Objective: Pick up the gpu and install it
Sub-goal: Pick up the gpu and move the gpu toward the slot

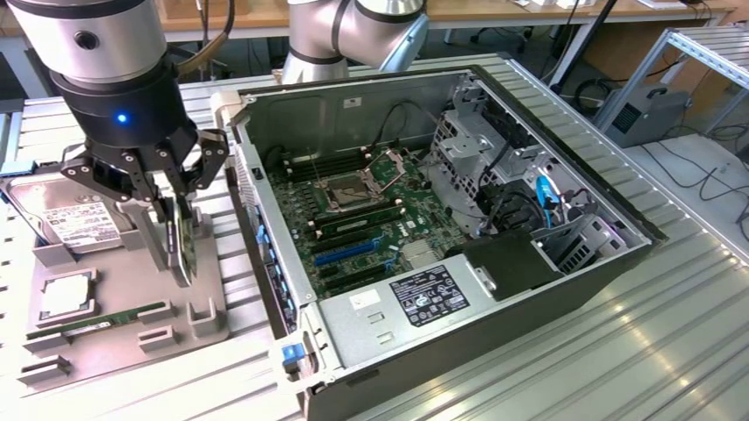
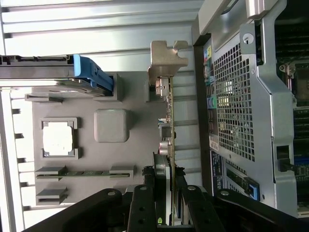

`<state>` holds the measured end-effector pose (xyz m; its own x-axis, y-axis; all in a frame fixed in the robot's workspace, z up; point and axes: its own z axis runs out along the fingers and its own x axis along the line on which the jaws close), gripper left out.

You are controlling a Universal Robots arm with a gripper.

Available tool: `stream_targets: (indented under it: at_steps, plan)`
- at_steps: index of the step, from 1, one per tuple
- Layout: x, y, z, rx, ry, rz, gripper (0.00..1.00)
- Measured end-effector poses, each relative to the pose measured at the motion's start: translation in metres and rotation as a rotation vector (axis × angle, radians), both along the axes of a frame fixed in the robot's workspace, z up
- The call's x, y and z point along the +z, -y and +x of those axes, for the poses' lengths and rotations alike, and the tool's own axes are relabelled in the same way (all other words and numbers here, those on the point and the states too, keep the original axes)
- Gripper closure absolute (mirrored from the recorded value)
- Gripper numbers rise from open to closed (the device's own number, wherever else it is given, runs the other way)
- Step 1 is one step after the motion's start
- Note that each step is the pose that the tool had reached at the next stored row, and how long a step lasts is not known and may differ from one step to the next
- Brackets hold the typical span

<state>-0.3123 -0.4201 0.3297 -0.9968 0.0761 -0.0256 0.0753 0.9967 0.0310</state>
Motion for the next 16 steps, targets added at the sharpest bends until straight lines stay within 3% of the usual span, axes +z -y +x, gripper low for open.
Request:
stream_targets:
  at_steps: [16]
  plan:
    - [0.0038, 0.0, 0.0, 0.0, -0.0001, 0.0, 0.73]
